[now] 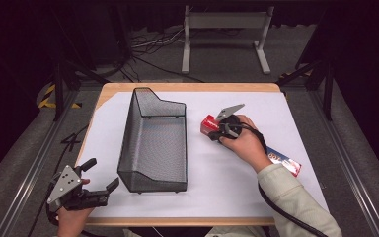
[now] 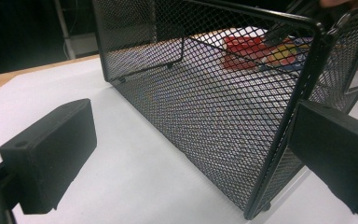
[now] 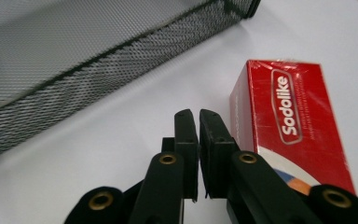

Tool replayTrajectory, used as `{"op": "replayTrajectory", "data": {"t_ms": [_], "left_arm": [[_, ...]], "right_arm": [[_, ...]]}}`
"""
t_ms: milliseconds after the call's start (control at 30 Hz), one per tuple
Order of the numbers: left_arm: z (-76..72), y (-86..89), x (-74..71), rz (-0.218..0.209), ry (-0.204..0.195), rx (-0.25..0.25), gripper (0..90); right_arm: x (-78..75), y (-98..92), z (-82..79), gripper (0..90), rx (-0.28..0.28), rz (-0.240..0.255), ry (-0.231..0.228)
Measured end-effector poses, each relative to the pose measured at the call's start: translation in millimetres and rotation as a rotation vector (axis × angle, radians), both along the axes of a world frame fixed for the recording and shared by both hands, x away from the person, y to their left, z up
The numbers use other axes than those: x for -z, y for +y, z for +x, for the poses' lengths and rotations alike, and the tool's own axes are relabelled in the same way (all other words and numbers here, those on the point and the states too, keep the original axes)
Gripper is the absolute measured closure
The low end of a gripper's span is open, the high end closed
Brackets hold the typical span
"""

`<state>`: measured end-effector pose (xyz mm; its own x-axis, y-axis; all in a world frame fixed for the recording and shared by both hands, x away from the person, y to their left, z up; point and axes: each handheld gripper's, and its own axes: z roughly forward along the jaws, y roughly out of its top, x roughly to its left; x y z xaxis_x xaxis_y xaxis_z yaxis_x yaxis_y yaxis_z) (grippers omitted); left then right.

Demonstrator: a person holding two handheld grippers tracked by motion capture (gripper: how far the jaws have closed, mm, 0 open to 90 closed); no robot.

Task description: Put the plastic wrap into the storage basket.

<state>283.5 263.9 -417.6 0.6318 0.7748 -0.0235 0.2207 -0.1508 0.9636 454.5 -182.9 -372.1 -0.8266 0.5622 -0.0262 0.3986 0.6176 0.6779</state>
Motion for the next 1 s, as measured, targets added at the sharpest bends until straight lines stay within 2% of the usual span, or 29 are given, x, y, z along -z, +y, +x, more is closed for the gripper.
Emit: {"op": "replayTrajectory", "data": {"t_ms": [100,200,300,433,600,667,767,867,1000], "left_arm": [[0.3,-0.8,-0.5,0.005,-0.004,0.002,2.0],[-0.3,-1.3,-0.2,0.004,-0.001,0.001,2.0],[0.0,-1.5,0.1,0.004,0.001,0.001,2.0],[-0.2,-2.0,0.0,0.005,0.001,0.001,1.9],[-0.2,-1.9,0.0,0.003,0.0,0.001,1.9],[-0.2,-1.9,0.1,0.004,0.0,0.002,2.0],[0.2,-1.4,0.0,0.001,-0.001,0.001,2.0],[0.5,-1.8,-0.5,0.0,0.001,0.002,1.9],[-0.1,-1.3,-0.5,-0.002,-0.001,0.0,1.9]], "right_arm": [[-11.2,-14.2,-15.0,79.7,-0.007,0.07,-0.038],[-22.7,-30.4,-33.8,75.4,-0.01,0.168,-0.068],[-30.7,-43.9,-47.9,68.5,-0.01,0.224,-0.096],[-37.8,-60.1,-60.6,59.3,0.017,0.263,-0.131],[-42.0,-71.6,-65.7,51.8,0.042,0.309,-0.13],[-44.9,-79.3,-68.6,41.0,0.064,0.344,-0.153],[-47.3,-88.7,-71.4,33.2,0.102,0.382,-0.181],[-48.8,-97.6,-73.2,28.1,0.138,0.388,-0.22],[-49.4,-108.4,-73.8,22.5,0.183,0.394,-0.24]]}}
